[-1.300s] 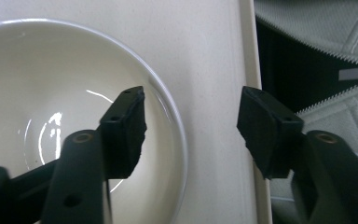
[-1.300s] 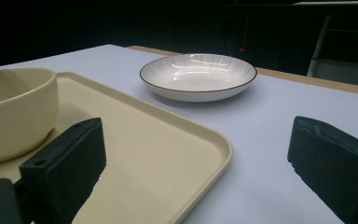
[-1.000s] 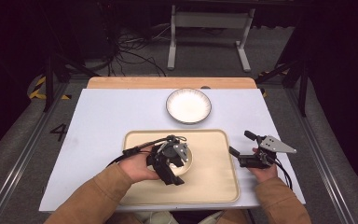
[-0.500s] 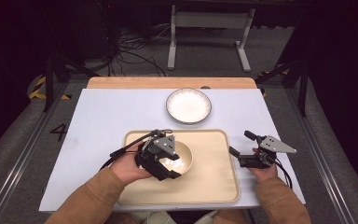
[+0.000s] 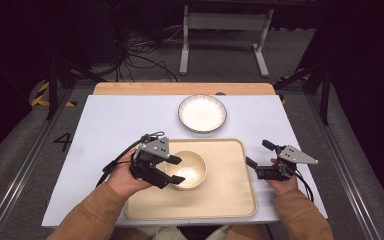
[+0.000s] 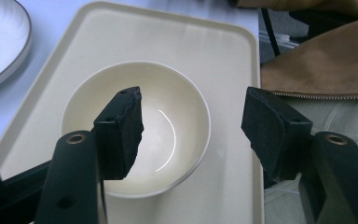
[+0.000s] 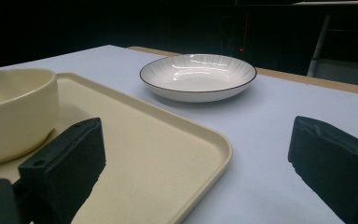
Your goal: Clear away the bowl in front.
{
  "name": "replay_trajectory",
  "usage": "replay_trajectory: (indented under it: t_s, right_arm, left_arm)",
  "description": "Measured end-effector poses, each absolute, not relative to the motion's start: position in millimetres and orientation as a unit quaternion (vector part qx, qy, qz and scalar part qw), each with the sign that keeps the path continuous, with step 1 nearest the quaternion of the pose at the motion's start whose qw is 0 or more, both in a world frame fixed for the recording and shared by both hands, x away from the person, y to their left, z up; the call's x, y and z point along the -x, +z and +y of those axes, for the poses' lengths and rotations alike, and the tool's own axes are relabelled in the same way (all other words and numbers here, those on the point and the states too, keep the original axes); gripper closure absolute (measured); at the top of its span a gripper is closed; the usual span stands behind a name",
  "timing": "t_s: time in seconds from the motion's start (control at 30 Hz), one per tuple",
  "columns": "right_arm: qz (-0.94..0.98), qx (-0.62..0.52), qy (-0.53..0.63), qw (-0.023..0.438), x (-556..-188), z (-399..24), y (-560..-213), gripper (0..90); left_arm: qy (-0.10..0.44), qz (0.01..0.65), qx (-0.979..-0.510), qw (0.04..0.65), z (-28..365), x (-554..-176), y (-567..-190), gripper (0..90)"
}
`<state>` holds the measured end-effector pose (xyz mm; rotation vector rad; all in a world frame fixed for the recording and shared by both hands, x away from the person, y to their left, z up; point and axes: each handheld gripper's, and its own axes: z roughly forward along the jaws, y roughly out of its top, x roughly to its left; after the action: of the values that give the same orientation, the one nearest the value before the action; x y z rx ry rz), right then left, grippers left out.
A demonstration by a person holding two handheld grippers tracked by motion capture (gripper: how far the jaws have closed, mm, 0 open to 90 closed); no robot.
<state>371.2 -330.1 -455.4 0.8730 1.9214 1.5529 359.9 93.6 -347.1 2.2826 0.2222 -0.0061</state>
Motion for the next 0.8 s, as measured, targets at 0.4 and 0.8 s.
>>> replay_trajectory:
  t_s: [0.4, 0.8]
  right_arm:
    - [0.707, -0.322, 0.574, 0.26, -371, -330, -456, 4.0]
    - [0.707, -0.321, 0.575, 0.259, -371, -330, -456, 4.0]
  left_arm:
    - [0.032, 0.149, -0.868, 0.472, 126, -364, -345, 39.0]
    - [0.068, 0.204, -0.835, 0.506, 155, -368, -354, 38.2]
